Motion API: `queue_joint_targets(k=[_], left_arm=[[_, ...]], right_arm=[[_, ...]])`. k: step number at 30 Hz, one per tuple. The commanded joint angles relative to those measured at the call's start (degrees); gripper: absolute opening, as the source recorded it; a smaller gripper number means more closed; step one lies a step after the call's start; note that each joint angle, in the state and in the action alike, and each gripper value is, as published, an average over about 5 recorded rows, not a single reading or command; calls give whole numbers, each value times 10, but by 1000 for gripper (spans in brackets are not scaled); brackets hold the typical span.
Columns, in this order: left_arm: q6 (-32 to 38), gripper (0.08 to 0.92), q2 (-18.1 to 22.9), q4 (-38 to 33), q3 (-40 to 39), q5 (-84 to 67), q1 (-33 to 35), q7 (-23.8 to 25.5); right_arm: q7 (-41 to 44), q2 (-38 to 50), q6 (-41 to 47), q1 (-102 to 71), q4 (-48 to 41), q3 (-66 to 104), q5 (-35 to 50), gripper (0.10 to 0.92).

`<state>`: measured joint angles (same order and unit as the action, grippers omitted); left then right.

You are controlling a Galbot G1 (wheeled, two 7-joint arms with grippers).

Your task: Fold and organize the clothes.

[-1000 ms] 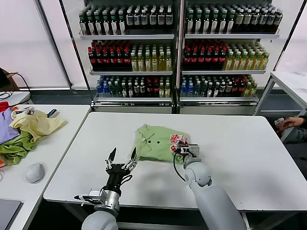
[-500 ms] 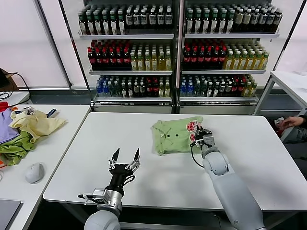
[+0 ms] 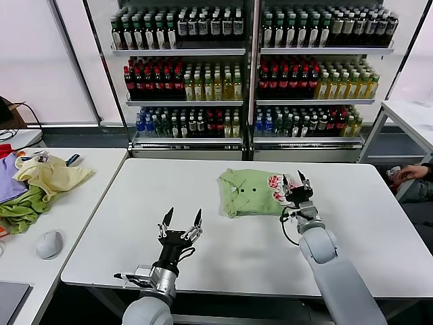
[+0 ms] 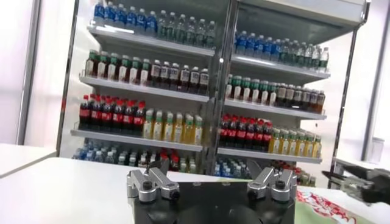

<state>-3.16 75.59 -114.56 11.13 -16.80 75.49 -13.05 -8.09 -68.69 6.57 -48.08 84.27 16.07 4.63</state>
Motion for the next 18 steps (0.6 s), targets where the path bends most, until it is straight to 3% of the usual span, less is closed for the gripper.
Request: queue_joint_targets(k=[1, 8, 18], left_arm=[[0, 823, 3, -13, 2, 19, 14, 2], [-3, 823, 11, -34, 9, 34, 42, 7], [-7, 823, 11, -58, 23, 32, 73, 21]], right_arm=[[-2, 19, -6, -186, 196, 103, 80, 618], [5, 16, 26, -276, 286, 165, 117, 797], [16, 4, -10, -367, 331, 184, 120, 823]])
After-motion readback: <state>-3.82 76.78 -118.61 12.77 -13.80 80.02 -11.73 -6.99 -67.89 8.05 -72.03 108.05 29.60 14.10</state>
